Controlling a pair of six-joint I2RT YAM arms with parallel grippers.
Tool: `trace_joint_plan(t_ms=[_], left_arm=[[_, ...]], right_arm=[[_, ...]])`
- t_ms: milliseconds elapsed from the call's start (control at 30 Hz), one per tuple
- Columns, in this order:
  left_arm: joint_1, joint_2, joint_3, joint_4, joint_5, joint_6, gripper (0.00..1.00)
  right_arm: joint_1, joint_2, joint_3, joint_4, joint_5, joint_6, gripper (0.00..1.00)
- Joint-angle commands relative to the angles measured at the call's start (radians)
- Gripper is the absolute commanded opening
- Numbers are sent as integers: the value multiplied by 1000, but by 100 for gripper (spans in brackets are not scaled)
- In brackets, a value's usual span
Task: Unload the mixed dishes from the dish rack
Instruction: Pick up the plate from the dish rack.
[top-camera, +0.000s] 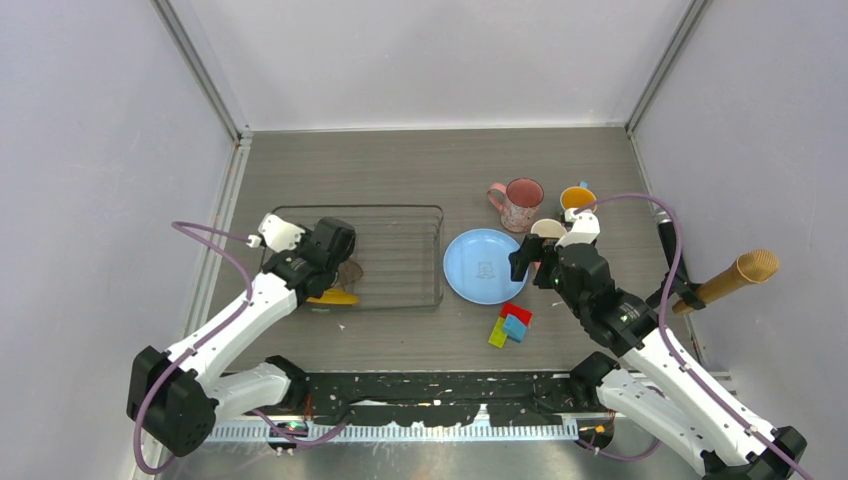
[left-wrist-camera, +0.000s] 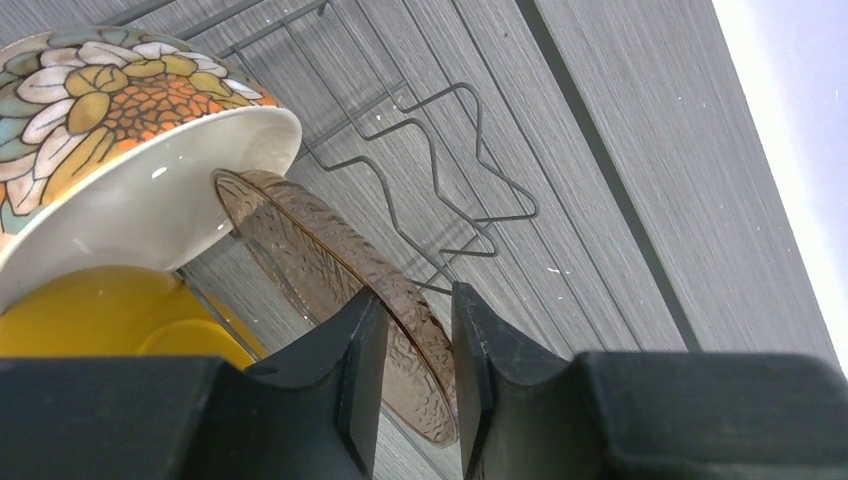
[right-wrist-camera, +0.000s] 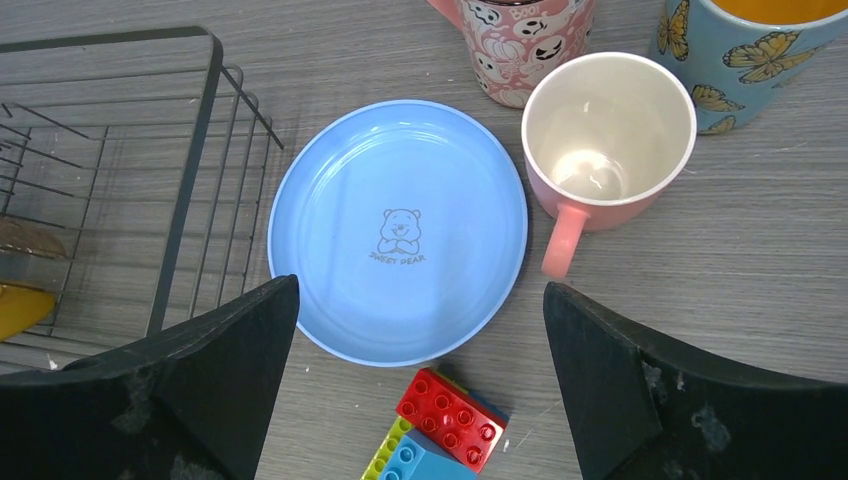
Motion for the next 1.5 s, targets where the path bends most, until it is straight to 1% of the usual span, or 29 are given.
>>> trace_joint_plan(t_ms=[0, 67, 233, 300, 400, 633, 800, 1000, 1333, 1467], left_arm=[[7, -5, 9, 26, -26, -6, 27], [7, -14, 12, 21, -24, -6, 24], [6, -36, 9, 49, -1, 26, 21], [7, -45, 9, 50, 10, 27, 17], [7, -65, 6, 53, 19, 32, 16], [6, -108, -3, 55, 31, 37, 9], [6, -139, -15, 77, 54, 50, 0], [6, -176, -40, 147, 99, 87, 0], [6, -222, -64, 291, 156, 213, 0], [6, -230, -88, 377, 182, 255, 0]], right_arm=[[2, 10, 4, 37, 22, -13, 99], [2, 12, 4, 35, 28, -13, 99], [2, 9, 2, 36, 26, -13, 99], [1, 10, 1, 35, 28, -12, 99], [2, 11, 2, 36, 27, -12, 99], [2, 14, 1, 36, 27, -12, 99], [3, 16, 1, 36, 26, -12, 99], [2, 15, 0, 38, 19, -13, 99], [2, 14, -2, 43, 10, -18, 99], [2, 16, -2, 43, 11, -19, 99]])
